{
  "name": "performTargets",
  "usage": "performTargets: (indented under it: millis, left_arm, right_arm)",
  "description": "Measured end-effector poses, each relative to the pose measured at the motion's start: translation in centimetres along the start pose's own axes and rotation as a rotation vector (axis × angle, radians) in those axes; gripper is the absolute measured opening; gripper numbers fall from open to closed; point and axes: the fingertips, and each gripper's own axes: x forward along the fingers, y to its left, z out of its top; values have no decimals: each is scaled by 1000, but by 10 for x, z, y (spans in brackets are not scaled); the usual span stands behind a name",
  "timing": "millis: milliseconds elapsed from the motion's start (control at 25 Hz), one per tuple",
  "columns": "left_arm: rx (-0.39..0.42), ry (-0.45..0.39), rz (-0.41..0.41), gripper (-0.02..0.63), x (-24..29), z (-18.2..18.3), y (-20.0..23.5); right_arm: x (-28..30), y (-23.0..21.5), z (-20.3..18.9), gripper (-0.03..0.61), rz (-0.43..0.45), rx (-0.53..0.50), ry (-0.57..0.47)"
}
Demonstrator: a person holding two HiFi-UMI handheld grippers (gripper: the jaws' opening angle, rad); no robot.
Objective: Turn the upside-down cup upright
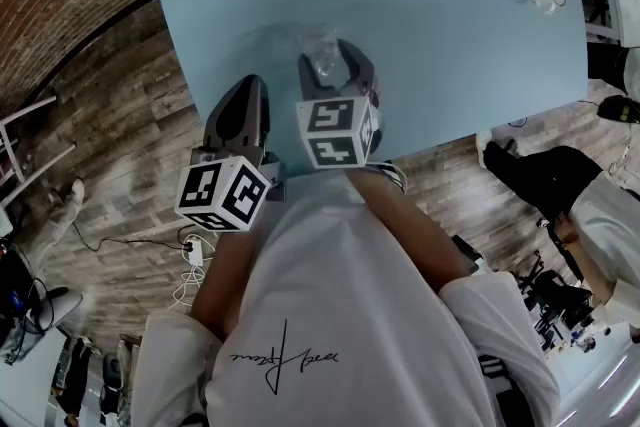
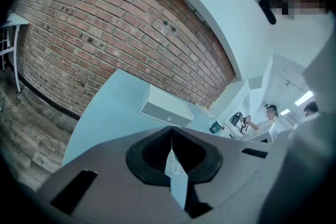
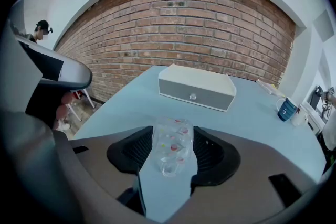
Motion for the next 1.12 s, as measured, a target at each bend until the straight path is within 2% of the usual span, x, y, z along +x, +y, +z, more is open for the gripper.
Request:
performTargets:
  millis: [1120]
  left_arm:
    - [-20, 11, -16, 11, 4, 0, -4]
  right_arm:
    - [-2, -9, 4, 227, 40, 82, -22]
